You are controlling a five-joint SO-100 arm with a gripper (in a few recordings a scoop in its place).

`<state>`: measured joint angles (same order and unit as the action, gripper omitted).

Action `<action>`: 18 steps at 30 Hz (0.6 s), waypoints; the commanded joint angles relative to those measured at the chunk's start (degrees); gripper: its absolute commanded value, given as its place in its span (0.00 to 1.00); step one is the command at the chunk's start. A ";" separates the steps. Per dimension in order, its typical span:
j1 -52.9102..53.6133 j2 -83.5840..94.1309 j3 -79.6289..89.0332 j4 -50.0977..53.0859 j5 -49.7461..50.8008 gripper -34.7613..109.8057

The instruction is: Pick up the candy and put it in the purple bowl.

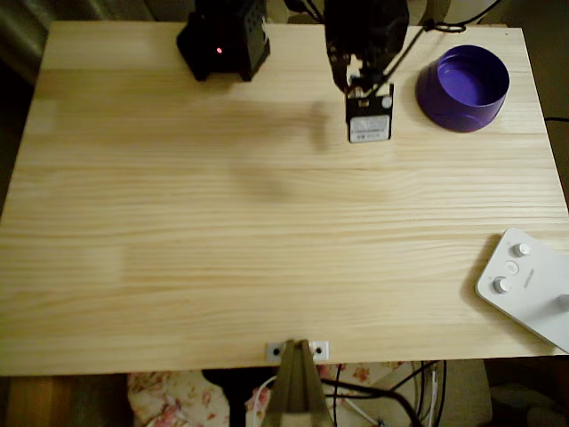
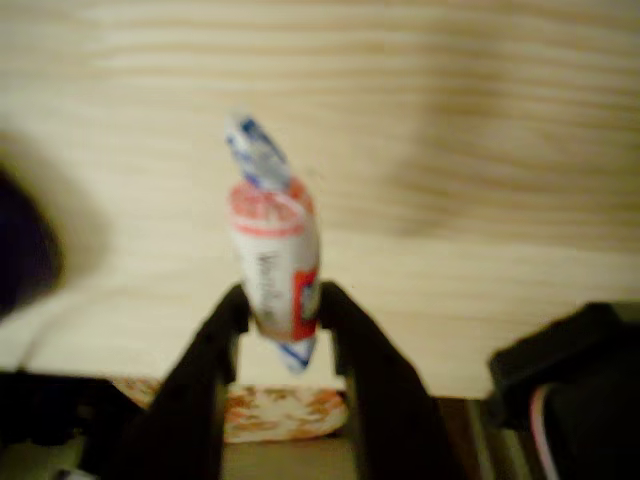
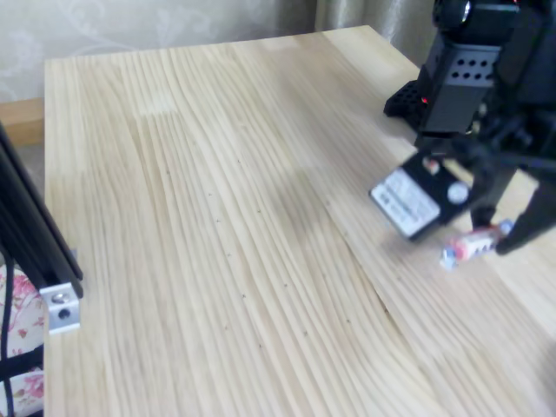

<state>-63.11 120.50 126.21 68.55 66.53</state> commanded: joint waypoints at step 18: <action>-6.59 12.66 -15.56 -8.88 -25.84 0.25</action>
<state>-68.55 133.15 116.19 64.78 43.07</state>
